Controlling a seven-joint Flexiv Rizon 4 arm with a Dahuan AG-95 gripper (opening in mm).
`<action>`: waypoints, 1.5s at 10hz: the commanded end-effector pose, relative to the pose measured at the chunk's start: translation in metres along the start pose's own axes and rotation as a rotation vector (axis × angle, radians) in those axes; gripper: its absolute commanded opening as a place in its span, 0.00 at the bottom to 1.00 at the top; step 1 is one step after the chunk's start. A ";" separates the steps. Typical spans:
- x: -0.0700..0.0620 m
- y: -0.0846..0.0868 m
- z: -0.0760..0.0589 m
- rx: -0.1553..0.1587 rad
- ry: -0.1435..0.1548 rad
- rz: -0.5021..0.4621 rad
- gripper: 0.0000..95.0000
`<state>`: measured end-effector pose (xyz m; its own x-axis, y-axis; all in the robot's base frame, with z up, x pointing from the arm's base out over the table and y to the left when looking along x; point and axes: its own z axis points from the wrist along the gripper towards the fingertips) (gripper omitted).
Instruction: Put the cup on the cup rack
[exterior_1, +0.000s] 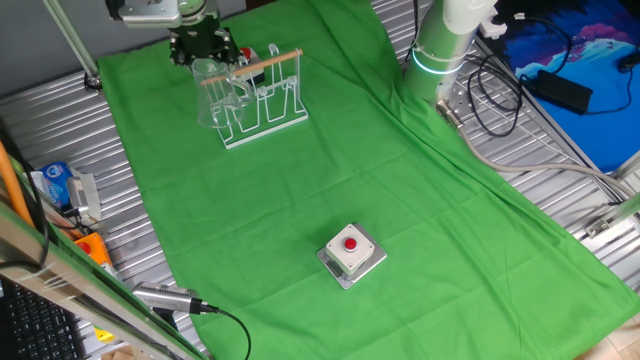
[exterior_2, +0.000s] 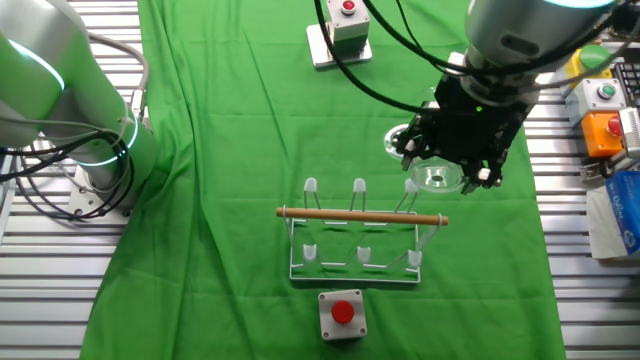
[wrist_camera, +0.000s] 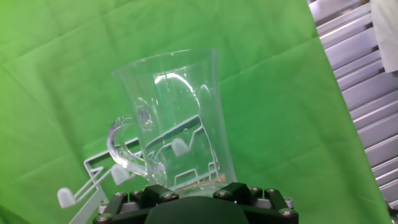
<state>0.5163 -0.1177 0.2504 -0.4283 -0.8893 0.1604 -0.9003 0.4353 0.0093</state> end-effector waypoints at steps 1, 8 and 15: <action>0.000 0.001 0.001 0.005 0.027 -0.023 0.00; 0.071 0.023 -0.013 0.089 0.415 -0.296 0.00; 0.103 0.017 0.007 0.159 0.545 -0.405 0.00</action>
<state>0.4553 -0.1990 0.2628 -0.0080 -0.7741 0.6330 -0.9990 0.0345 0.0295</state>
